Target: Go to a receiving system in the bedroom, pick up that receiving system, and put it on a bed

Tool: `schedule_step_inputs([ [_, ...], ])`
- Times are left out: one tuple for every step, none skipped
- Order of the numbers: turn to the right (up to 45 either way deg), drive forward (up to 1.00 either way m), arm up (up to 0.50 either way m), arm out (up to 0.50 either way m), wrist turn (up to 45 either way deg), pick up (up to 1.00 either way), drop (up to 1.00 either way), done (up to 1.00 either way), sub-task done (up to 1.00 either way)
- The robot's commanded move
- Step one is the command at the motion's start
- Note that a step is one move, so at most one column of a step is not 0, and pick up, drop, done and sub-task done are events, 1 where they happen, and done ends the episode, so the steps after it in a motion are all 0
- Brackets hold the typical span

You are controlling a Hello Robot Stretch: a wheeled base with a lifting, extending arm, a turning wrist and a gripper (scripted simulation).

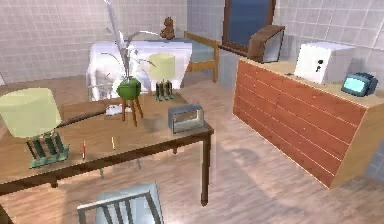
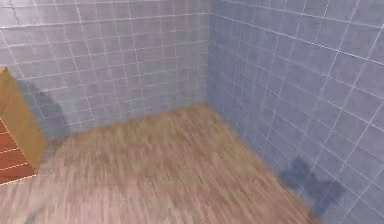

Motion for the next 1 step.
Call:
schedule_step_inputs([
  [18.0, 0.0, 0.0, 0.0, 0.0, 0.0, 0.0, 0.0, 0.0],
])
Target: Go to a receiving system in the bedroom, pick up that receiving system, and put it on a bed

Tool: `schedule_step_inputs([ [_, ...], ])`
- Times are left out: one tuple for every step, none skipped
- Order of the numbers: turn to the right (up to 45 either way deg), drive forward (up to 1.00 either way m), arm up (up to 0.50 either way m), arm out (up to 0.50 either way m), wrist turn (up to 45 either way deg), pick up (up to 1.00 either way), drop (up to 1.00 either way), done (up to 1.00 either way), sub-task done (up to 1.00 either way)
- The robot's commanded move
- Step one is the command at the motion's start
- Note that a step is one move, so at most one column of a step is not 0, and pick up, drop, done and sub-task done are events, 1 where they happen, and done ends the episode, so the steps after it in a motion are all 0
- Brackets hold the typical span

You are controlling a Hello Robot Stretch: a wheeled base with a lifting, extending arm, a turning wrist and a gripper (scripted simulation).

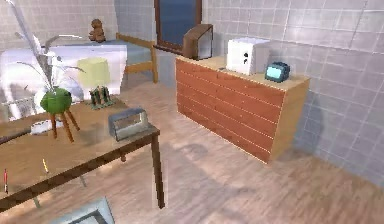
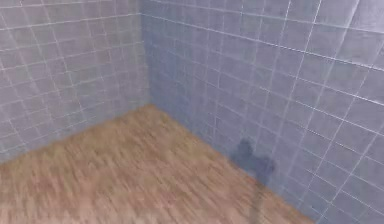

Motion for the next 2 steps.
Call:
schedule_step_inputs([
  [0.0, 1.0, 0.0, 0.0, 0.0, 0.0, 0.0, 0.0, 0.0],
  [6.0, 0.0, 0.0, 0.0, 0.0, 0.0, 0.0, 0.0, 0.0],
])
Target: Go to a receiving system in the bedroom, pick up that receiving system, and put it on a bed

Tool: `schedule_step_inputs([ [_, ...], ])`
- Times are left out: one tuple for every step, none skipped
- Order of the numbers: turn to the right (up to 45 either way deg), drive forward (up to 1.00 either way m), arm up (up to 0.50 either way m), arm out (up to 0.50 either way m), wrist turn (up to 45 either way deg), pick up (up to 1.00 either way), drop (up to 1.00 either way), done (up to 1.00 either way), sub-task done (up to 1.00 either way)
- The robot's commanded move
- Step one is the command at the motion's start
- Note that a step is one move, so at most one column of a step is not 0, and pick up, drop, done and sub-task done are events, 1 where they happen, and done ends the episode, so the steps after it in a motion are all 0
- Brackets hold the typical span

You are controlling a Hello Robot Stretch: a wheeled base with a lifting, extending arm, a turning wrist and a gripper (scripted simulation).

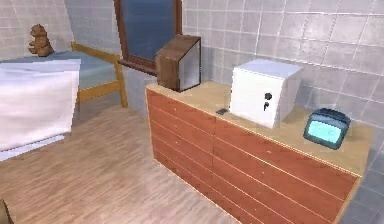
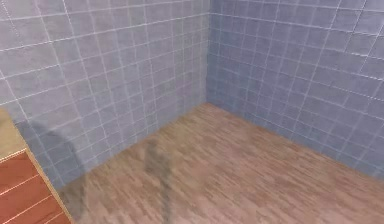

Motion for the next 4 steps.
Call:
schedule_step_inputs([
  [0.0, 0.15, 0.0, 0.0, 0.0, 0.0, 0.0, 0.0, 0.0],
  [-42.0, 0.0, 0.0, 0.0, 0.0, 0.0, 0.0, 0.0, 0.0],
  [0.0, 0.45, 0.0, 0.0, 0.0, 0.0, 0.0, 0.0, 0.0],
  [-18.0, 0.0, 0.0, 0.0, 0.0, 0.0, 0.0, 0.0, 0.0],
])
